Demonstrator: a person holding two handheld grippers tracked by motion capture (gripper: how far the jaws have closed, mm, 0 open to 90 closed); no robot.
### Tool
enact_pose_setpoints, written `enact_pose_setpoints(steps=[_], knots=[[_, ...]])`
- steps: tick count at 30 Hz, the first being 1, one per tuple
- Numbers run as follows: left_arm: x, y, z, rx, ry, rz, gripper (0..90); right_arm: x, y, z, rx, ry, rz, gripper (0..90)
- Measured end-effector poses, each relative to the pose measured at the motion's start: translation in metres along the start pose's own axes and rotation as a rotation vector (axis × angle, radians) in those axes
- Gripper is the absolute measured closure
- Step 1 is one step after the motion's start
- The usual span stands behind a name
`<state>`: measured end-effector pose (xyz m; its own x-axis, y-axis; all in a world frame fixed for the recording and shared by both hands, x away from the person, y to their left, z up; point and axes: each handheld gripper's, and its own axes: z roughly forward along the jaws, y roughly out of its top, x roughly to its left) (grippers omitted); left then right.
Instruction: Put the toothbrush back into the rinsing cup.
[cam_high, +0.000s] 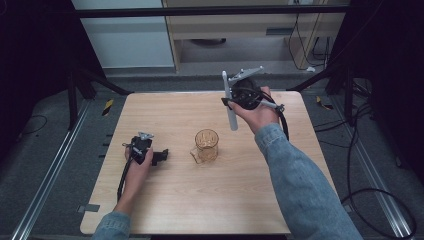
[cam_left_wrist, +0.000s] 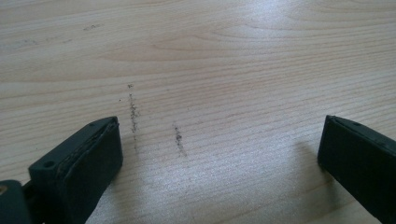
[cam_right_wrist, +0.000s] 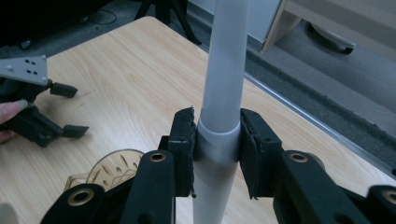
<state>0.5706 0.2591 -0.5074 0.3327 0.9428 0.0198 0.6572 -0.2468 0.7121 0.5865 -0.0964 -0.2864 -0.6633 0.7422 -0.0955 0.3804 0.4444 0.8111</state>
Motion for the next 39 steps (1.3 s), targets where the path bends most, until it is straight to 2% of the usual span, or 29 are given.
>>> enact_pose_setpoints(steps=[13,29,39], knots=[[0.000,0.000,0.000,0.000,0.000,0.000,0.0,0.010,0.018,0.000,-0.018,0.008,-0.031,68.0],[0.000,0.000,0.000,0.000,0.001,-0.002,0.0,0.023,0.027,0.002,-0.023,0.026,-0.053,68.0],[0.000,0.000,0.001,-0.005,-0.002,-0.004,0.0,0.033,0.029,0.007,-0.020,0.061,-0.063,68.0]])
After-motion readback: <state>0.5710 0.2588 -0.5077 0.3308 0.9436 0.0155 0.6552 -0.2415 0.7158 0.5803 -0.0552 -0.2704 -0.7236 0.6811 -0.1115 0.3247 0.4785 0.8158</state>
